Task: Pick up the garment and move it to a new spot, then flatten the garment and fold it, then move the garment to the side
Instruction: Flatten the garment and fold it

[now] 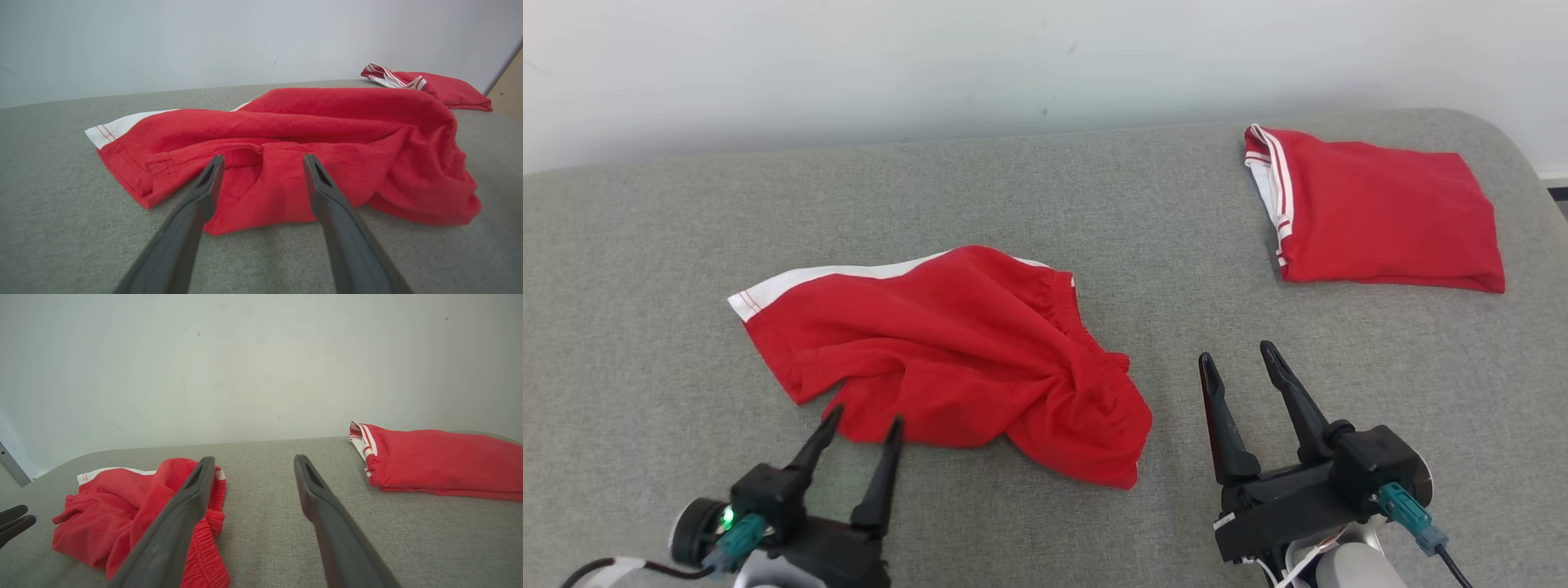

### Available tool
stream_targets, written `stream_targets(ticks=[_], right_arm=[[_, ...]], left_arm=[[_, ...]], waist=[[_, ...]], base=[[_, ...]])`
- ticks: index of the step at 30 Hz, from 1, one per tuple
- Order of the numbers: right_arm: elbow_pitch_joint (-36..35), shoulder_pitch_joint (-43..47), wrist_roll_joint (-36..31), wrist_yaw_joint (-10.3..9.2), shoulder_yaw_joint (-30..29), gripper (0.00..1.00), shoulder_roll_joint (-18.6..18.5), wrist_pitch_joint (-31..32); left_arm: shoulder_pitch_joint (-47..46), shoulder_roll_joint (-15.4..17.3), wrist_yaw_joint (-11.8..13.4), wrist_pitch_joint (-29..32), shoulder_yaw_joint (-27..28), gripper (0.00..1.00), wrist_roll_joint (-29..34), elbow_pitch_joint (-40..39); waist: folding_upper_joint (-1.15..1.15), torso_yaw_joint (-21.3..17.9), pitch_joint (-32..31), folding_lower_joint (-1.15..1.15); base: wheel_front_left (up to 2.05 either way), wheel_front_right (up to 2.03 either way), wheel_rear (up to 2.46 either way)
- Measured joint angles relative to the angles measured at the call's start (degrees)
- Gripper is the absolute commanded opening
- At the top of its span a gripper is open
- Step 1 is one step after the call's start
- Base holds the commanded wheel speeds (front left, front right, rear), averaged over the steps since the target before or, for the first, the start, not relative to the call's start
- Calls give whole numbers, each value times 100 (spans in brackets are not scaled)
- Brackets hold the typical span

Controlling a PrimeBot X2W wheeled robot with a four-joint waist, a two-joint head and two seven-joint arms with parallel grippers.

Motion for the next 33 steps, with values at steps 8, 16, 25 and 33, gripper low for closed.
stream_targets(ticks=[8, 16, 25, 33], right_arm=[[16, -2, 0, 0, 70, 100, -15, 0], [40, -34, 8, 0, 97, 100, -35, 0], [43, -44, 19, 0, 104, 100, -79, 0], [67, 2, -31, 0, 81, 100, -103, 0]], left_arm=[[174, 189, 97, -92, 301, 100, -176, 296], [31, 252, 45, -94, 399, 100, -326, 836], [-230, 225, -59, -151, 447, 36, -453, 1510], [-342, 29, -205, -246, 375, 0, -461, 1820]], waist=[[0, -33, 0, 0], [0, -284, 85, 0], [0, -537, 182, 1], [0, -390, 69, 1]], base=[[0, 0, 0], [0, 0, 0], [0, 0, 0], [0, 0, 0]])
